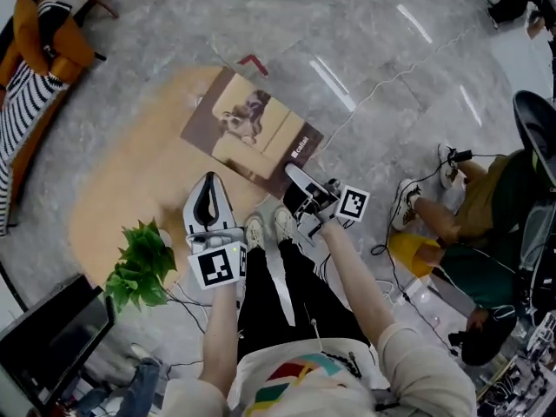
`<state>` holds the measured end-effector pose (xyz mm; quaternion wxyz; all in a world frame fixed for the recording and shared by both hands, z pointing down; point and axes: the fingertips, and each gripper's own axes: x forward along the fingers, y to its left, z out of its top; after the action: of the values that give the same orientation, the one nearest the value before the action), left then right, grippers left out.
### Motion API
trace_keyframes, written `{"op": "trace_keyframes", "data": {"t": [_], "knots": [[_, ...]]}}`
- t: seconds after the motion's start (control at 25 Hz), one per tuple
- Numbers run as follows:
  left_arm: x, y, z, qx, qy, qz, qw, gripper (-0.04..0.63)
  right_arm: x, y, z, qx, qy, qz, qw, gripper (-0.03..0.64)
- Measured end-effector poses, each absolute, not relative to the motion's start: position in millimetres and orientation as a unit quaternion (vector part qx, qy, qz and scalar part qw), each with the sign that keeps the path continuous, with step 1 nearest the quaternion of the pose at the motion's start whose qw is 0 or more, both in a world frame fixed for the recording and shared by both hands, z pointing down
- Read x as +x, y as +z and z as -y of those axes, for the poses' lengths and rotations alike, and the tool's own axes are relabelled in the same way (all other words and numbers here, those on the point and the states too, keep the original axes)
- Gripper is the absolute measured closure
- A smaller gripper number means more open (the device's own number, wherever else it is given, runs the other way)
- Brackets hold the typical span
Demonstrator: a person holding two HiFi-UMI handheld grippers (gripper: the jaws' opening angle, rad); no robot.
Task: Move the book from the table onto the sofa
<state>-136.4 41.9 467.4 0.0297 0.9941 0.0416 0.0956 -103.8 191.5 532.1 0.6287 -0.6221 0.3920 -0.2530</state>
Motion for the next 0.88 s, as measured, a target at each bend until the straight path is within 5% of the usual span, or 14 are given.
{"op": "trace_keyframes", "data": {"t": [0.32,0.88], "knots": [[-137.7,329.6,-5.0,1.000,0.014,0.024,0.008,0.589,-92.5,403.1,-168.0,-0.621,-0.213,-0.433,0.617,0.460],[-268.0,212.8,63.6,0.985,-0.055,0.159,-0.029,0.589,-148.1,267.7,-132.1,-0.555,-0.172,-0.504,0.639,0.460]]}}
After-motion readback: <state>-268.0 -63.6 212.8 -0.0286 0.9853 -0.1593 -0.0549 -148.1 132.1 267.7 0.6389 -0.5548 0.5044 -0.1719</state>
